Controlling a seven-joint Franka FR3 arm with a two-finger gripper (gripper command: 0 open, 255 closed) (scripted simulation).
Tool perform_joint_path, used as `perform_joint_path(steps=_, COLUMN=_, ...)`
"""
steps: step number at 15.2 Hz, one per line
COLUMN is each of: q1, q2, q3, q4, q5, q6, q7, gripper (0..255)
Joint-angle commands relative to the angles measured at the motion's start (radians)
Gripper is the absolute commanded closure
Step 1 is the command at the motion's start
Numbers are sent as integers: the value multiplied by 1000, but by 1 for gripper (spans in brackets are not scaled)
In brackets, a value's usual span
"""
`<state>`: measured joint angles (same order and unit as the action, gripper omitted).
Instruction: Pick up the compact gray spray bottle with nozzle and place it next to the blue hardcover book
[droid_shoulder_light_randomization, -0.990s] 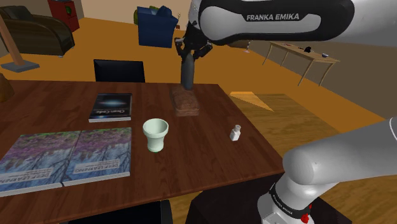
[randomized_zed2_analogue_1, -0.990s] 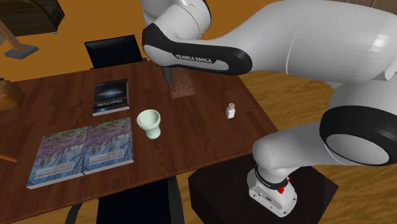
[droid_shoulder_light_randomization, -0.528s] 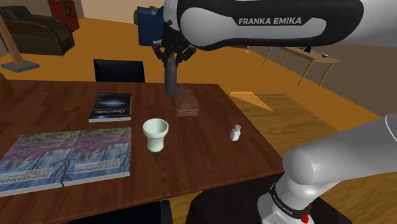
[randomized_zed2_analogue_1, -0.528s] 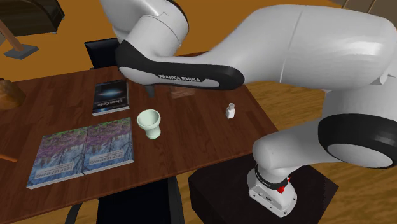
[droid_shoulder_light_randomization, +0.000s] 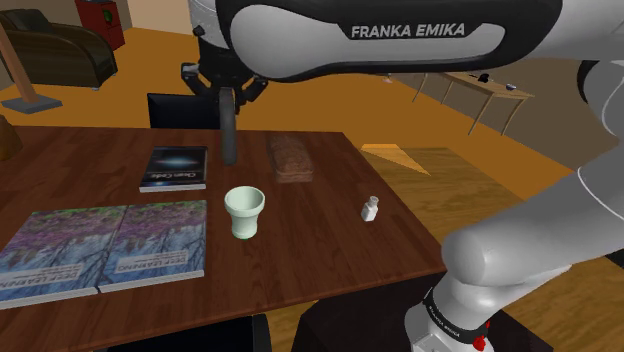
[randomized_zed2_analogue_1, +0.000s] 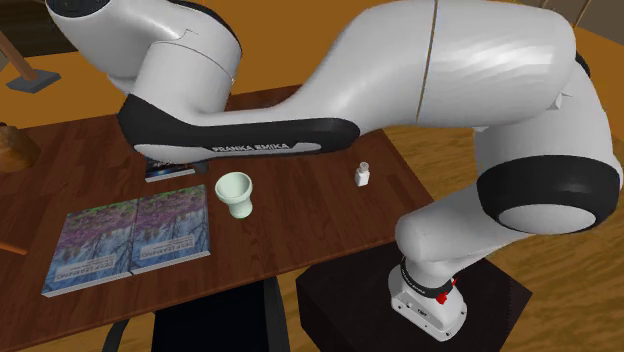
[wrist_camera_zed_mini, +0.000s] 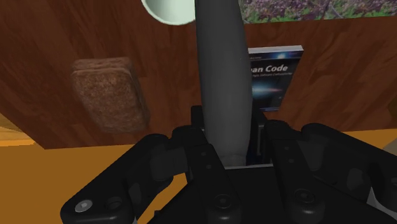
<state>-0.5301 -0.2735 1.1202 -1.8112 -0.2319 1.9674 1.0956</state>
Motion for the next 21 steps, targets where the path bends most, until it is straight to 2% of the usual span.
perform_joint_path(steps=1, q1=-48, q2=56, q3=122, q4=59, q5=-61, q6=-47, q7=82, gripper=255)
perform_joint_path(steps=2, q1=-100, q2=105, q3=219, q4=95, q5=-113, q6=-76, q7=131, gripper=255)
perform_joint_path(steps=3, q1=-221, q2=177, q3=401, q4=135, q5=-192, q6=-115, q7=194, gripper=255)
perform_joint_path(steps=4, q1=-417, q2=130, q3=586, q4=168, q5=-143, q6=-117, q7=178, gripper=255)
perform_joint_path(steps=5, q1=-547, q2=101, q3=718, q4=205, q5=-118, q6=-127, q7=176, gripper=255)
perform_joint_path(steps=6, q1=-552, q2=1, q3=674, q4=239, q5=-8, q6=-121, q7=123, gripper=255)
perform_joint_path(steps=8, q1=-650, q2=-89, q3=747, q4=323, q5=78, q6=-149, q7=99, gripper=255)
perform_joint_path(steps=13, q1=-855, q2=-287, q3=886, q4=597, q5=239, q6=-265, q7=80, gripper=255)
perform_joint_path(steps=15, q1=-944, q2=-371, q3=936, q4=749, q5=297, q6=-335, q7=82, gripper=255)
perform_joint_path(steps=17, q1=-1055, q2=-466, q3=987, q4=952, q5=356, q6=-428, q7=91, gripper=255)
perform_joint_path(steps=21, q1=-990, q2=-440, q3=972, q4=823, q5=334, q6=-347, q7=108, gripper=255)
